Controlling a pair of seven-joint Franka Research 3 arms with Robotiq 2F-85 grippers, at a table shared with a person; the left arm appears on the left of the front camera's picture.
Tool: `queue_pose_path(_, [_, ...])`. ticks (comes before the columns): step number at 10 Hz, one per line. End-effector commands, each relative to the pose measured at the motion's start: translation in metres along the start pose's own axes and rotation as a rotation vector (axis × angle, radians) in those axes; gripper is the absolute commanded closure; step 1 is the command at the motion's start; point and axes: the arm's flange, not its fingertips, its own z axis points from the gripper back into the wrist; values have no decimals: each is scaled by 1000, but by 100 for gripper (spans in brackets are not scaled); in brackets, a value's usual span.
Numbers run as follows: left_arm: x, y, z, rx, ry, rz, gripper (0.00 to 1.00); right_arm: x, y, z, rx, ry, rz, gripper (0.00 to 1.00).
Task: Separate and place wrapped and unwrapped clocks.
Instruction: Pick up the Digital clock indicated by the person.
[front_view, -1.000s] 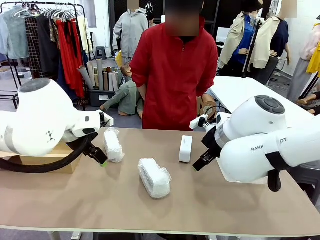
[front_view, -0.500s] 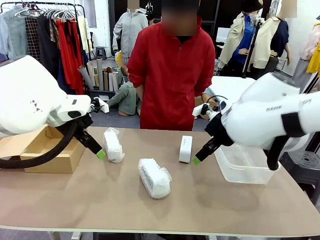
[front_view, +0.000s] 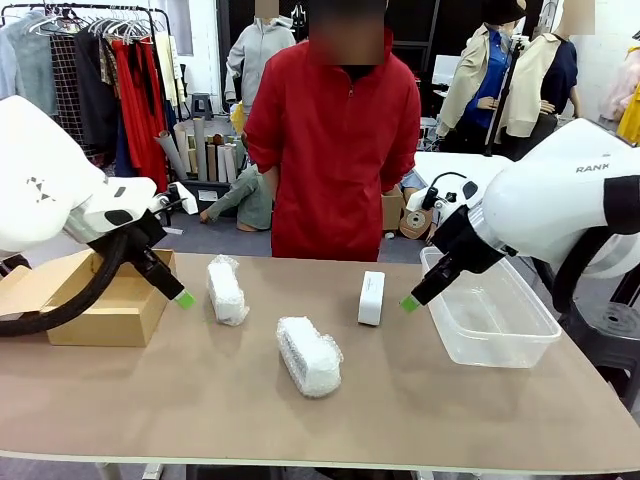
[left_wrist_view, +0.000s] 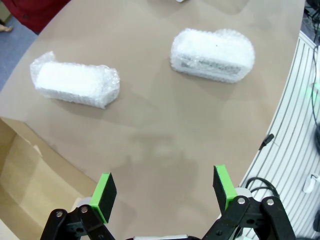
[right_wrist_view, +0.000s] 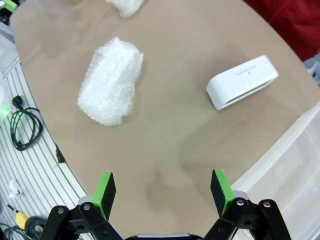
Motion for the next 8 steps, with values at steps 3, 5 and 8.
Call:
queue_pose_path(3, [1,-1,-5,-9,3,3,0,1,2,-1,6,2,-2,0])
queue_pose_path(5, [4,3,-7,-126,-8,-59,0,6,1,1,38,15,27,0])
queue_pose_path(8, [20,18,0,-338,-88,-234,0,22,-10,13,164,22,192,0])
